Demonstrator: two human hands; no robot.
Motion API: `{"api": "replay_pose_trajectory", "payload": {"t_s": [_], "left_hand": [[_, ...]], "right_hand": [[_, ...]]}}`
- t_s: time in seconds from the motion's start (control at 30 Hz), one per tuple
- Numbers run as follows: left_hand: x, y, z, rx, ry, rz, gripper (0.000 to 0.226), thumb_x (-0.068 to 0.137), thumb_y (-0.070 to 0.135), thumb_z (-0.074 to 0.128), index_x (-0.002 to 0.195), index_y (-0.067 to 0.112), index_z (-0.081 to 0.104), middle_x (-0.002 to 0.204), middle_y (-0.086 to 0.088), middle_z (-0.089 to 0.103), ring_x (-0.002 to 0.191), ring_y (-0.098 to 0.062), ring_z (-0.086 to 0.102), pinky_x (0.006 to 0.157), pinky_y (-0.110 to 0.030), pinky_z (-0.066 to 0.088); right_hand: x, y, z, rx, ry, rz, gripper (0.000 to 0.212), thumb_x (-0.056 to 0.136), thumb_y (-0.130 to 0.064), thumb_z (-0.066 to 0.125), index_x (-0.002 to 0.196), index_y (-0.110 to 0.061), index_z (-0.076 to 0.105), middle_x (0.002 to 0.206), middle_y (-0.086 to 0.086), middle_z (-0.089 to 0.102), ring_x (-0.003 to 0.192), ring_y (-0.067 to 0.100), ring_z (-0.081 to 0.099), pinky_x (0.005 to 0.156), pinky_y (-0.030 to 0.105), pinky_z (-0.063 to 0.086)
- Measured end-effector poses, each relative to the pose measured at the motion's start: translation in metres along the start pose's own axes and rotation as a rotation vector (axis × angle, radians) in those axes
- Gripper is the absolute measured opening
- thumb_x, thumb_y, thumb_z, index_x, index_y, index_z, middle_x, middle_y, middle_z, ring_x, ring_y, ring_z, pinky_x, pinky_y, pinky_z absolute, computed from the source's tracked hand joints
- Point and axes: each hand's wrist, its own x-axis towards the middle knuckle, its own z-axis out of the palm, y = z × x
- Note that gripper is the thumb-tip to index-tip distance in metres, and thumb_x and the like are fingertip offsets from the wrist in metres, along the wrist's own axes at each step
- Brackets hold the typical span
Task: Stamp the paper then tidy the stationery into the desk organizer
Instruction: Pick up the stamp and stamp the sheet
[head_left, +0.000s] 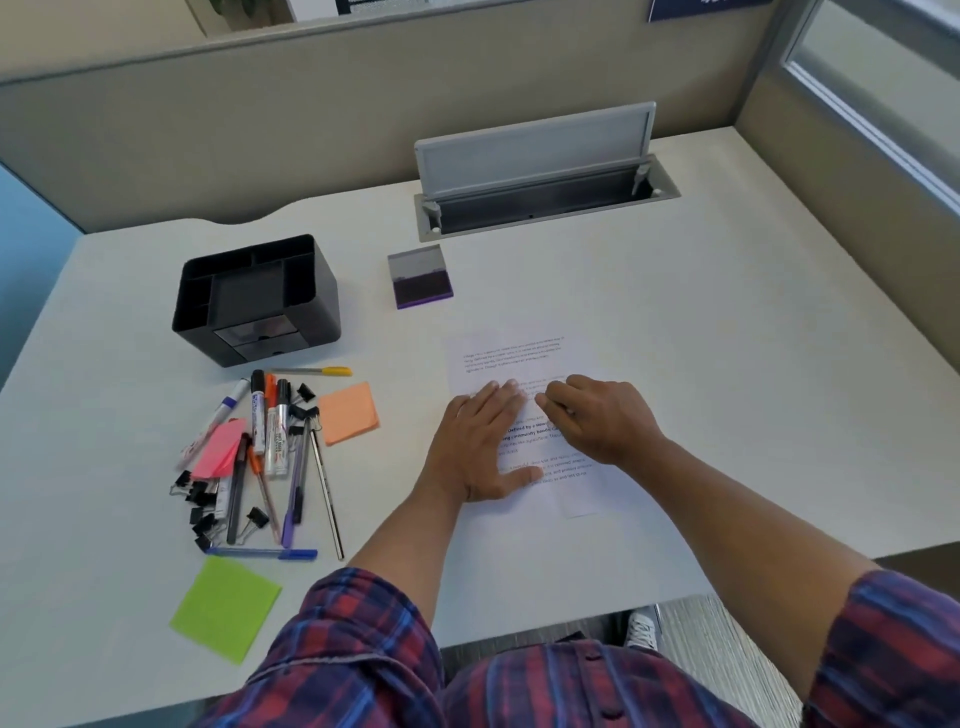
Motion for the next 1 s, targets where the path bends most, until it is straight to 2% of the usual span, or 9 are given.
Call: {"api": "replay_pose_trajectory", "payload": {"t_s": [0.17,0.4,0.63,1.0], "left_hand": [[0.007,-0.003,-0.001,0.015,-0.032,-0.028,0.102,0.081,0.082,0.049,0.159,0.02,0.026,0.168,0.002,0.019,0.154,-0.019,0.017,0.119,-0.041,0.022],[0.008,-0.003,0.003,0.028,-0.023,-0.045,0.101,0.081,0.084,0.036,0.16,0.023,0.022,0.168,0.005,0.015,0.155,-0.016,0.013,0.12,-0.041,0.019],[0.006,-0.005,0.006,0.05,-0.004,-0.051,0.1,0.083,0.086,0.038,0.161,0.025,0.02,0.168,0.007,0.015,0.155,-0.014,0.012,0.121,-0.038,0.018],[0.007,-0.006,0.008,0.055,-0.006,-0.046,0.1,0.083,0.086,0.037,0.161,0.026,0.02,0.169,0.007,0.013,0.155,-0.014,0.012,0.121,-0.04,0.018]], "right_hand": [[-0.014,0.003,-0.003,0.005,-0.041,0.005,0.036,0.102,-0.041,0.049,0.075,-0.017,0.054,0.062,-0.002,0.048,0.048,0.03,0.045,0.045,0.03,0.038],[-0.032,0.004,-0.004,0.033,-0.077,0.019,0.039,0.103,-0.042,0.045,0.075,-0.017,0.053,0.066,-0.001,0.053,0.053,0.031,0.048,0.047,0.033,0.042],[-0.037,0.007,-0.008,0.044,-0.018,0.004,0.045,0.1,-0.048,0.035,0.071,-0.018,0.053,0.063,-0.002,0.053,0.051,0.029,0.048,0.044,0.029,0.037],[-0.044,0.001,-0.011,0.034,-0.054,-0.002,0.048,0.1,-0.049,0.031,0.072,-0.018,0.056,0.066,-0.002,0.058,0.055,0.031,0.054,0.047,0.034,0.045]]}}
